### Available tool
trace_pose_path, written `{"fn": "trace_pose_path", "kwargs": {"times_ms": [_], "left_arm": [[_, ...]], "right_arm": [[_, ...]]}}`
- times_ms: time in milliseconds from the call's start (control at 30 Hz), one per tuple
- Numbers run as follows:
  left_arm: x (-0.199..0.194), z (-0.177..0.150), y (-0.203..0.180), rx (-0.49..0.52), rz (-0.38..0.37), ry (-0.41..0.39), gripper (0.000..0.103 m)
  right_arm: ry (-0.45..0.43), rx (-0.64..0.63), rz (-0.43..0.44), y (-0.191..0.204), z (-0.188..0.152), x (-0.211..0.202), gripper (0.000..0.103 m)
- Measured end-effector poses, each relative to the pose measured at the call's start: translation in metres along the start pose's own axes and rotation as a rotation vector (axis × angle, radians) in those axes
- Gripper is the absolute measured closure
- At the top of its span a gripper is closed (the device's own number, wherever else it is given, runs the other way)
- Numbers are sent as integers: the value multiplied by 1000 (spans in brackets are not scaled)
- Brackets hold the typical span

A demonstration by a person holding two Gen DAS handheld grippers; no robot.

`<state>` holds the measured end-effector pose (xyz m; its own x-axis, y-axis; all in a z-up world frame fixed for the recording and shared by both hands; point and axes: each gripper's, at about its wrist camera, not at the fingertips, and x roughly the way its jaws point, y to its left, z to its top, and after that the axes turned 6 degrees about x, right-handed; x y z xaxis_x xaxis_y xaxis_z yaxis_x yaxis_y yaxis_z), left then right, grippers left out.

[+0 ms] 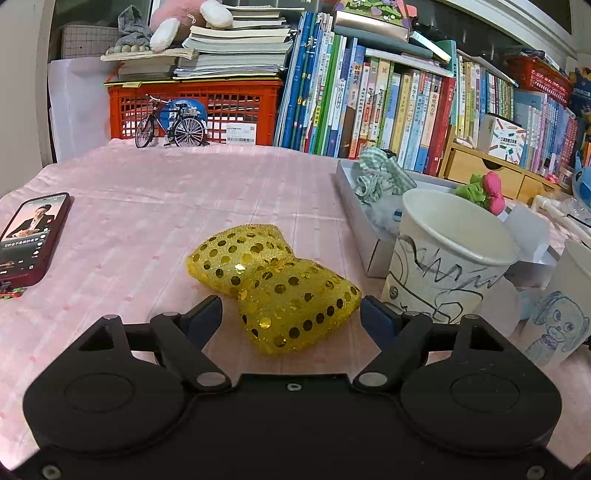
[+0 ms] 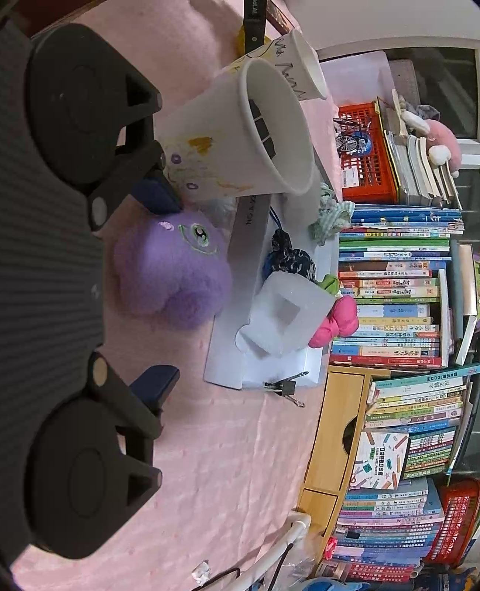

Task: Organize soft objects
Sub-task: 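Grasp the yellow sequined bow with the left tool while the right grasps the purple plush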

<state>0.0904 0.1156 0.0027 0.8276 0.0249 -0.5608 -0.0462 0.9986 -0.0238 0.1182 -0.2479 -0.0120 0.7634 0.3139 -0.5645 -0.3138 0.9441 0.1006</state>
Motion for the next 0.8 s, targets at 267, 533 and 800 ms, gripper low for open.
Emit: {"fn": "trace_pose_path", "kwargs": {"times_ms": [267,533,800], "left_arm": [[5,-2,1,-9,-13,6,37],[4,-1,0,-1,-25,5,48],[-2,0,-4,23,1,-15,53]], "right_arm": [[6,5,4,-1,1,3,10],[15,9,10,-2,0,6,10],[14,0,28,0,0,6,16]]}}
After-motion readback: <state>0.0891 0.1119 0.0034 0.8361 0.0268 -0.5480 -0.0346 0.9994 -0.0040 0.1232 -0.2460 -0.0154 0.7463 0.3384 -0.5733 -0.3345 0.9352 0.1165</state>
